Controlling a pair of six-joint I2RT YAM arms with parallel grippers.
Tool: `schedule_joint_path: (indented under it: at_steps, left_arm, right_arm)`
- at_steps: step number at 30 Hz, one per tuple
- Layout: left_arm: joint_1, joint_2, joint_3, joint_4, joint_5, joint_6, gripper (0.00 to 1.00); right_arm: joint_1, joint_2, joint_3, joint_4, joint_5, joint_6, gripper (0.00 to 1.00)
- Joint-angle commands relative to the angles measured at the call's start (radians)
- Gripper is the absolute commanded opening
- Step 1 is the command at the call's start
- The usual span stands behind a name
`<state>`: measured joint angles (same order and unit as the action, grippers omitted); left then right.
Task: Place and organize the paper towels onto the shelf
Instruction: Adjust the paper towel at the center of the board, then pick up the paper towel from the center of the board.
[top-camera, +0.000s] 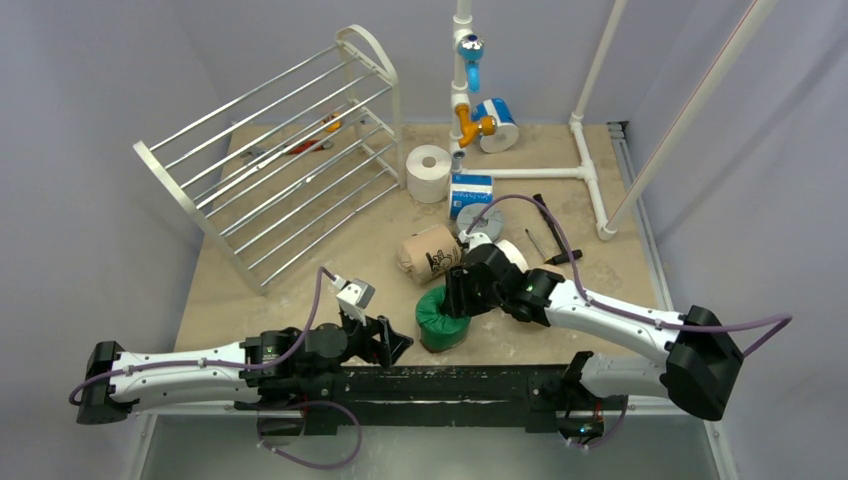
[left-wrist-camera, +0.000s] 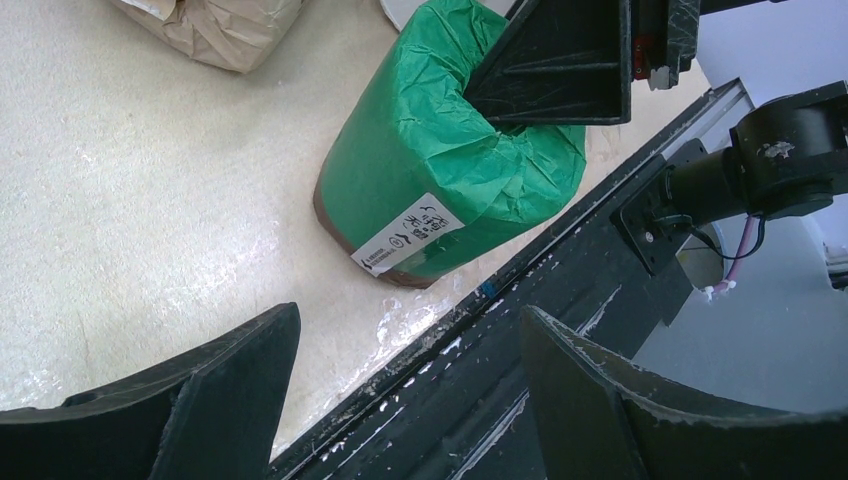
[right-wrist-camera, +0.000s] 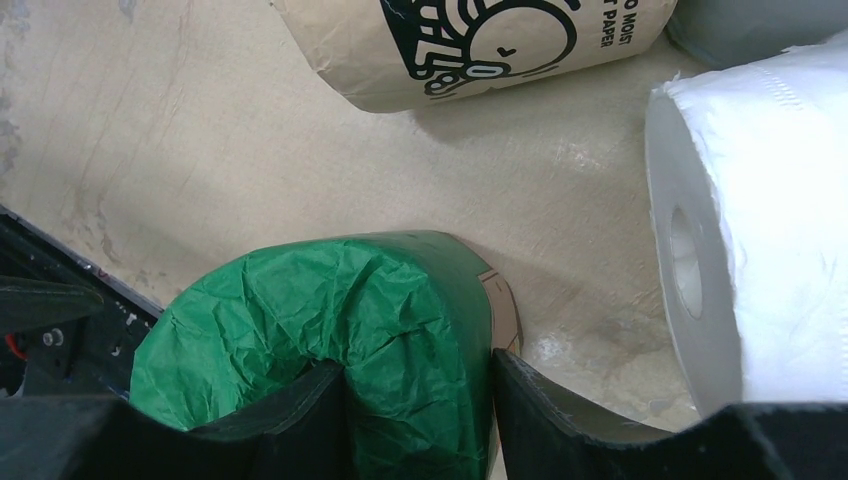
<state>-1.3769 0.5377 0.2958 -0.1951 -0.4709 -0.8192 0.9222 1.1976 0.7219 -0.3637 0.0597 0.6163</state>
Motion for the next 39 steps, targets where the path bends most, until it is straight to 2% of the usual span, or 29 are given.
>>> schedule_joint_path:
  at_steps: [1,3,8,14,23,33,39]
  left_arm:
    - [-0.005,-0.003,-0.007,0.034,-0.001,0.012,0.8]
    - [-0.005,-0.011,-0.005,0.032,-0.001,0.013,0.8]
    - [-0.005,-0.03,0.003,0.01,-0.007,0.02,0.8]
    - [-0.005,-0.03,0.006,0.006,-0.008,0.02,0.8]
    - [-0.005,-0.024,0.014,0.01,-0.004,0.028,0.8]
    - [-0.005,-0.027,0.034,-0.013,0.0,0.035,0.8]
    - [-0.005,-0.05,0.029,-0.042,-0.015,0.027,0.8]
  right_arm:
    - [0.002,0.016,-0.021,0.0,0.024,-0.026,0.48]
    - [0.004,0.005,-0.012,-0.009,0.017,-0.024,0.49]
    - [0.004,-0.065,0.052,-0.079,0.016,-0.019,0.62]
    - [0.003,-0.108,0.102,-0.156,-0.012,-0.025,0.64]
    - [0.004,-0.14,0.069,-0.184,-0.045,-0.027,0.6]
    - [0.003,-0.098,0.026,-0.114,-0.027,-0.007,0.55]
    - [0.003,-0.077,0.015,-0.074,-0.043,0.004,0.45]
